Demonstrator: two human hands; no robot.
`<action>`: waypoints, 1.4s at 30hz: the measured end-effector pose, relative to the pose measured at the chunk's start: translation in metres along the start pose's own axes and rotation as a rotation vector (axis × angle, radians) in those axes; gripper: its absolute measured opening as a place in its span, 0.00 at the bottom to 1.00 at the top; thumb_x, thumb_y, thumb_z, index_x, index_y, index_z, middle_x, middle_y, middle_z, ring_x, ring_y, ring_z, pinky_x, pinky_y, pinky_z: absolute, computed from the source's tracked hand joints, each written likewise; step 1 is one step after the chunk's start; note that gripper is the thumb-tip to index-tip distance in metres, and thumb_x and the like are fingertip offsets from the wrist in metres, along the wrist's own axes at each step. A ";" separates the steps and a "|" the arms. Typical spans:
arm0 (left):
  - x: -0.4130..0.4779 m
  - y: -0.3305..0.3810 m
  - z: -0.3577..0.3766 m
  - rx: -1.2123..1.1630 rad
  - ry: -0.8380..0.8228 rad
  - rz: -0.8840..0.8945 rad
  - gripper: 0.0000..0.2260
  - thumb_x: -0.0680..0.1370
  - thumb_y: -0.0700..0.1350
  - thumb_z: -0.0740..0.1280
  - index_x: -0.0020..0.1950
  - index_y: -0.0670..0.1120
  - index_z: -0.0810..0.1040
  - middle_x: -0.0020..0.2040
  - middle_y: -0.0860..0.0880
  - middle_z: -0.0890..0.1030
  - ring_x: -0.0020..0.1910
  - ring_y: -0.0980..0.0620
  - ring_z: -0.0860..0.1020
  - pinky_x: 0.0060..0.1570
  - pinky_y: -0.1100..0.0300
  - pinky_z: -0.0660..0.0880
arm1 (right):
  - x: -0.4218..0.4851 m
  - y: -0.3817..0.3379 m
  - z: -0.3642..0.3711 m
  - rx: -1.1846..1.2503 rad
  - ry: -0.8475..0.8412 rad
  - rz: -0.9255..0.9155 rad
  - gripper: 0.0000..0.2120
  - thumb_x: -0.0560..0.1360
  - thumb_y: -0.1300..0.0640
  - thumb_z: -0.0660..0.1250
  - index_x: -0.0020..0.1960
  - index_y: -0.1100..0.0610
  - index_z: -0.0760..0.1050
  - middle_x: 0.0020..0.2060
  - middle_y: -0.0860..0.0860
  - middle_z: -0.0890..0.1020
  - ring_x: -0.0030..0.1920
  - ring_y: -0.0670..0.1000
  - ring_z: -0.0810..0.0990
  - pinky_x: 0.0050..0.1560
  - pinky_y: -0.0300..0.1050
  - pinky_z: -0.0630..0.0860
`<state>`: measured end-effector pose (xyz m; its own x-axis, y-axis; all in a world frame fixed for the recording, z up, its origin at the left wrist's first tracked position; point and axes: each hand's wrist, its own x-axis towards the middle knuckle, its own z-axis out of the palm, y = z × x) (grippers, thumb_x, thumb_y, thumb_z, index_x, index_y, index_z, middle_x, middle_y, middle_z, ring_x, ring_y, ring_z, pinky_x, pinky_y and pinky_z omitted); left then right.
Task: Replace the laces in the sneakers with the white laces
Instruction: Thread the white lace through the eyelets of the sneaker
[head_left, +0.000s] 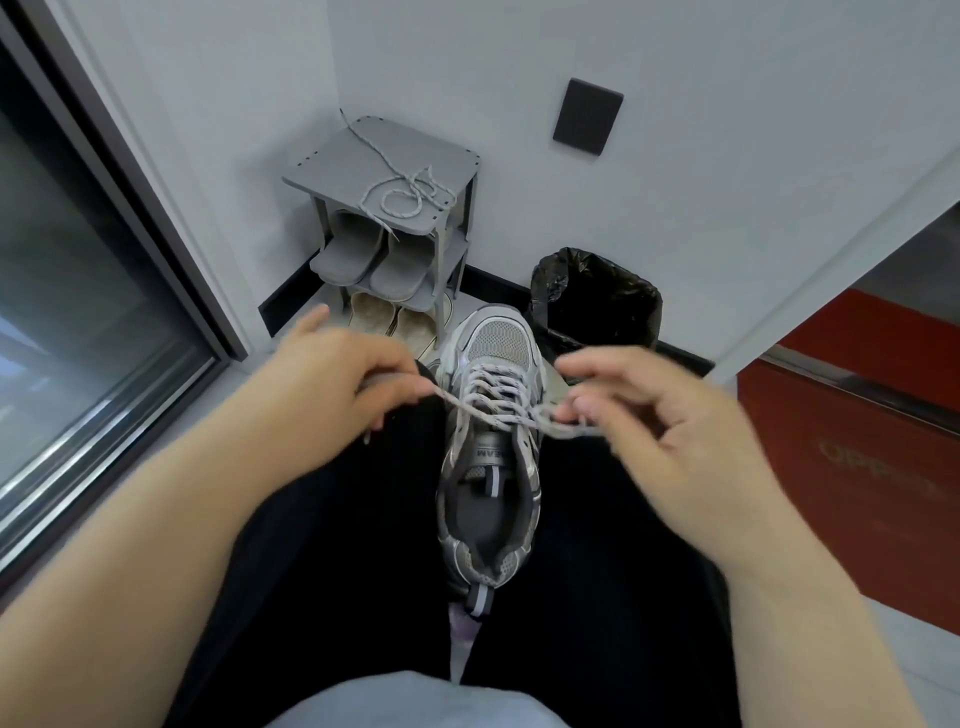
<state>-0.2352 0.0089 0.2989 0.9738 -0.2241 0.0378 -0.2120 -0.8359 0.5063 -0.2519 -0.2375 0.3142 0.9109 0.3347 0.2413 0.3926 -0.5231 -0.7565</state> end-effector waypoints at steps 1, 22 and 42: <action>0.002 -0.003 -0.003 0.064 0.054 -0.025 0.11 0.75 0.57 0.60 0.40 0.53 0.77 0.28 0.57 0.77 0.37 0.60 0.77 0.71 0.57 0.46 | -0.001 0.004 0.005 -0.025 -0.077 0.063 0.10 0.76 0.59 0.66 0.48 0.43 0.77 0.41 0.38 0.83 0.45 0.36 0.81 0.47 0.32 0.75; -0.012 0.042 0.081 -0.001 0.209 0.035 0.08 0.68 0.53 0.65 0.43 0.57 0.81 0.39 0.60 0.65 0.43 0.55 0.63 0.49 0.61 0.53 | -0.006 0.029 0.035 -0.132 -0.025 0.152 0.05 0.74 0.59 0.68 0.47 0.49 0.79 0.42 0.40 0.79 0.44 0.41 0.78 0.45 0.37 0.76; -0.015 0.036 0.071 0.002 0.221 -0.011 0.05 0.69 0.44 0.73 0.38 0.51 0.78 0.42 0.58 0.69 0.45 0.51 0.67 0.50 0.58 0.57 | 0.020 0.027 0.021 -0.162 -0.152 0.269 0.06 0.77 0.51 0.62 0.42 0.47 0.74 0.44 0.43 0.81 0.44 0.41 0.77 0.45 0.37 0.72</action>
<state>-0.2627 -0.0530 0.2554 0.9703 -0.1003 0.2201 -0.2015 -0.8385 0.5064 -0.2256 -0.2290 0.2857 0.9601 0.2741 -0.0561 0.1668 -0.7219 -0.6716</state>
